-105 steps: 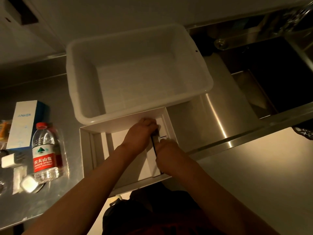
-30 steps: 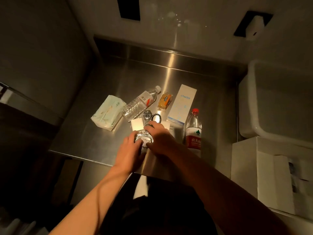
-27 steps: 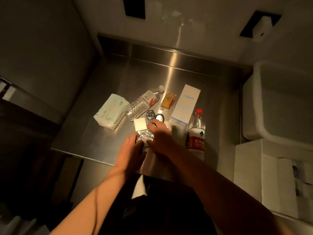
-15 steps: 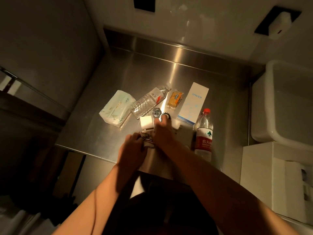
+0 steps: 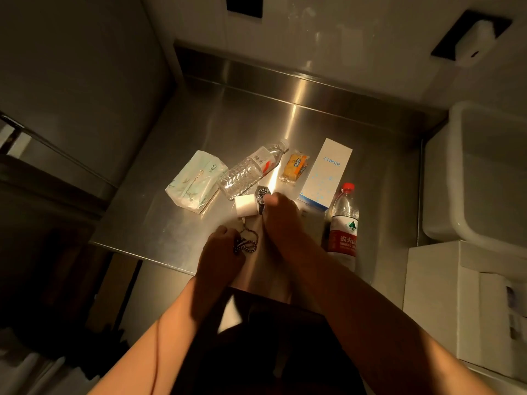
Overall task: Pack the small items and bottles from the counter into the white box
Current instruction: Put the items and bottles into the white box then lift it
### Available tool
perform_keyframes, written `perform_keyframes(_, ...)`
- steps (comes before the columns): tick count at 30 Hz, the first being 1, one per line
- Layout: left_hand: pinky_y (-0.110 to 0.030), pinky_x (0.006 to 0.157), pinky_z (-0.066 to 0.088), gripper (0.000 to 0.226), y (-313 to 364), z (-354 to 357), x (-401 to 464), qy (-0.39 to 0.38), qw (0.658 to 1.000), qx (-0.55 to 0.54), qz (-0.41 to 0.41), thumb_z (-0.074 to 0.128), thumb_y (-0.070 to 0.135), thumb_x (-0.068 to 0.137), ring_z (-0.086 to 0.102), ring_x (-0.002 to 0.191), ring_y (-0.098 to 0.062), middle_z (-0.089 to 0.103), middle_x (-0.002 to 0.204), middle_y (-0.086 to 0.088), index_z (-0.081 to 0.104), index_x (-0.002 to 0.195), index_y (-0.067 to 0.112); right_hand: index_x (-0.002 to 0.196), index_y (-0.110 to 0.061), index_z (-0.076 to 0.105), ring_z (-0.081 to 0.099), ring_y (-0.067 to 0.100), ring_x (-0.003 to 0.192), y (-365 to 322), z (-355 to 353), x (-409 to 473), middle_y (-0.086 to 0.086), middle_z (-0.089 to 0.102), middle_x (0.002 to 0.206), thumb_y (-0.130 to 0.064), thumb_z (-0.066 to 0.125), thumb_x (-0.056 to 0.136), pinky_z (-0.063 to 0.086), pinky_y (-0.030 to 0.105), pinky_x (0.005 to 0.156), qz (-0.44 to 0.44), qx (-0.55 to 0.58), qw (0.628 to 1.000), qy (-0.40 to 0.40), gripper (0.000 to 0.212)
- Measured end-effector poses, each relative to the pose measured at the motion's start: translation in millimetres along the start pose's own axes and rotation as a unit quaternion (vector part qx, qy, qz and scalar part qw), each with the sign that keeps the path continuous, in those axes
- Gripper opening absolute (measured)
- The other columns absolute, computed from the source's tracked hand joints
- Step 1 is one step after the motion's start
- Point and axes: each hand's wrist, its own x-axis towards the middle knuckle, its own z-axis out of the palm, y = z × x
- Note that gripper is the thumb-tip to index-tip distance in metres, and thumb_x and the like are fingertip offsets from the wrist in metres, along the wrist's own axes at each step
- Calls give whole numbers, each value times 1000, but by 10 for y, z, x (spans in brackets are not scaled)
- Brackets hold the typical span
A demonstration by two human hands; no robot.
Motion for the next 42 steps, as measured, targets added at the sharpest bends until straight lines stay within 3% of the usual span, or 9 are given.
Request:
perform_keyframes(5, -29, 68, 45, 22, -21, -12, 16, -13, 999, -14, -26, 76, 20, 70, 60, 81, -25, 55, 93, 0, 74, 92, 15, 110, 6, 70, 72, 36, 89, 94, -189, 22, 24, 72, 101, 2, 59, 94, 60, 39, 78, -20, 63, 998, 17, 20)
perform_keyframes(10, -27, 67, 38, 20, 94, -124, -11, -1, 1000, -17, -25, 80, 25, 73, 55, 78, -22, 55, 92, -2, 74, 90, 17, 99, 4, 72, 63, 23, 73, 194, -443, 4, 19, 72, 89, 3, 49, 95, 39, 16, 63, -24, 121, 992, 30, 24)
perform_keyframes(15, -29, 70, 39, 14, 345, -342, -68, 52, 998, -37, 7, 83, 22, 78, 57, 80, -20, 58, 92, 0, 73, 86, 19, 92, -1, 68, 51, 8, 68, 282, -680, -113, 0, 58, 83, -1, 52, 96, 35, 16, 65, -1, 182, 983, 16, 17)
perform_keyframes(19, -25, 66, 39, 14, 632, -463, -96, 76, 995, -54, 38, 81, 16, 78, 55, 76, -17, 57, 90, 0, 73, 90, 16, 98, -5, 73, 62, 7, 80, 364, -979, -259, 6, 71, 94, -2, 54, 95, 49, 16, 73, -7, 182, 981, 63, 19)
perform_keyframes(22, -13, 65, 35, 16, 890, -494, -120, 96, 991, -62, 73, 81, 15, 76, 52, 77, -13, 55, 87, 3, 73, 90, 18, 100, -8, 76, 58, -2, 88, 466, -1294, -419, 4, 75, 98, 1, 61, 92, 42, 3, 83, -27, 193, 972, 128, 19)
perform_keyframes(27, -12, 68, 35, 21, 1375, -453, -156, 95, 986, -70, 118, 79, 18, 76, 52, 80, -12, 54, 89, 6, 67, 91, 26, 100, -7, 77, 69, 14, 91, 810, -1780, -734, 3, 76, 100, -3, 65, 91, 57, 35, 90, -16, 196, 965, 174, 15)
perform_keyframes(33, -26, 70, 47, 20, 2044, -330, -215, 80, 978, -81, 175, 80, 15, 75, 55, 81, -10, 53, 90, 7, 71, 92, 20, 95, 9, 75, 74, 23, 81, 1323, -2297, -1198, 17, 76, 91, 6, 70, 89, 63, 32, 77, -79, 114, 954, 266, 8)
perform_keyframes(39, -10, 68, 40, 18, 2769, -83, -241, 52, 965, -78, 246, 81, 17, 73, 55, 78, -5, 52, 88, 11, 68, 85, 20, 94, -3, 79, 74, 16, 79, 1941, -2673, -1670, 9, 78, 92, 1, 69, 89, 62, 27, 75, 10, 79, 966, 247, 12)
perform_keyframes(42, -16, 71, 47, 19, 3065, 77, -253, 31, 958, -88, 271, 79, 16, 72, 58, 80, -4, 52, 88, 14, 66, 83, 23, 87, -7, 78, 71, 8, 74, 2271, -2737, -1898, 7, 78, 86, 1, 70, 88, 55, 11, 77, 54, 72, 966, 242, 11)
